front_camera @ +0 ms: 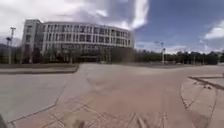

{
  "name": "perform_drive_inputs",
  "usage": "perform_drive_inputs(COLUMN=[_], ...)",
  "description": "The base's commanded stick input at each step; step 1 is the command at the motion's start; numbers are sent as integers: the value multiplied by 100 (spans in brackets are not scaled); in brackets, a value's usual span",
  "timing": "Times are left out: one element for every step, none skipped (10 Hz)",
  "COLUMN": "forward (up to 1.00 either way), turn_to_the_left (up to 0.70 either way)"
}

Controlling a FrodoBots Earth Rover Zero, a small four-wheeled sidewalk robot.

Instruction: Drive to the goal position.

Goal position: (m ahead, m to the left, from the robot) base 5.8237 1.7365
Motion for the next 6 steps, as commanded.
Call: perform_drive_inputs(forward=[100,100,85,85,85,80], turn_to_the_left=[0,0,0,0,0,0])
